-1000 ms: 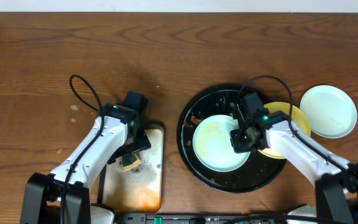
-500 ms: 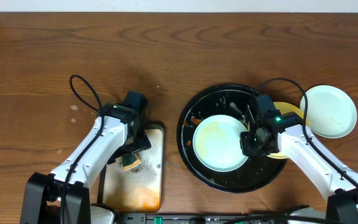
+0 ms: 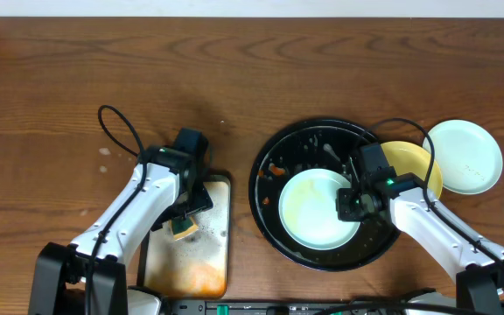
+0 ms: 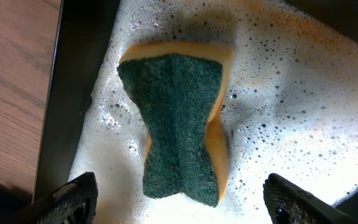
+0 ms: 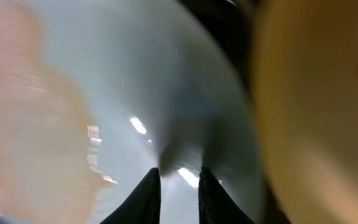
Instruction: Clean dirty plates on tray and stack at the side
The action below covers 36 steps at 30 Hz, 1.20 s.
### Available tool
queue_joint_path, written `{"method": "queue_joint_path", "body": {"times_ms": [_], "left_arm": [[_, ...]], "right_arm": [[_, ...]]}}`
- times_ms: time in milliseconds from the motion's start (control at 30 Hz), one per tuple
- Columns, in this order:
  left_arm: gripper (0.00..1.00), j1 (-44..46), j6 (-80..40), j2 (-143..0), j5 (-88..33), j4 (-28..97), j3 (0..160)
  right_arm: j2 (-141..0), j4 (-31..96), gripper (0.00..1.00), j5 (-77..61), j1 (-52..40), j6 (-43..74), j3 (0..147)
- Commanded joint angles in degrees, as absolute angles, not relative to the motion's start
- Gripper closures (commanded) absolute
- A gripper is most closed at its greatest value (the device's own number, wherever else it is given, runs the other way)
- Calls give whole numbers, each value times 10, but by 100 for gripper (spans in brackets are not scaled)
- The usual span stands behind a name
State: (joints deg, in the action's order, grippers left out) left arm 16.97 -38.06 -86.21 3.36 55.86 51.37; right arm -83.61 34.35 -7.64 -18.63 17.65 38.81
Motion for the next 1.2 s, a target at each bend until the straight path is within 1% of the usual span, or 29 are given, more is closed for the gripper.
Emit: {"method": "queue_joint_path", "body": {"times_ms": [0,133,300,533,733,967,1133,1167], "left_arm": [[14,167,-377,-860,37,560,511],[14,167,-377,-860,37,560,511],[14,167,-377,-860,37,560,511],[14,167,-377,-860,37,560,511],[13,167,-377,-860,37,560,511],[14,167,-377,-860,37,560,511],[13,167,-377,-860,37,560,511],[13,167,-377,-860,37,560,511]], "right_arm": [[-834,342,83,-149,-185,105,394],[-816,379,82,-143,-183,100,419],[-782,451,80,-69,-183,121,434],[-782,484,80,-3,-183,160,434],[-788,485,79,17,-183,178,430],[-819,412,79,10,-183,179,391],[-844,405,81,15,-183,196,390],[-844,404,83,10,-183,197,390]]}}
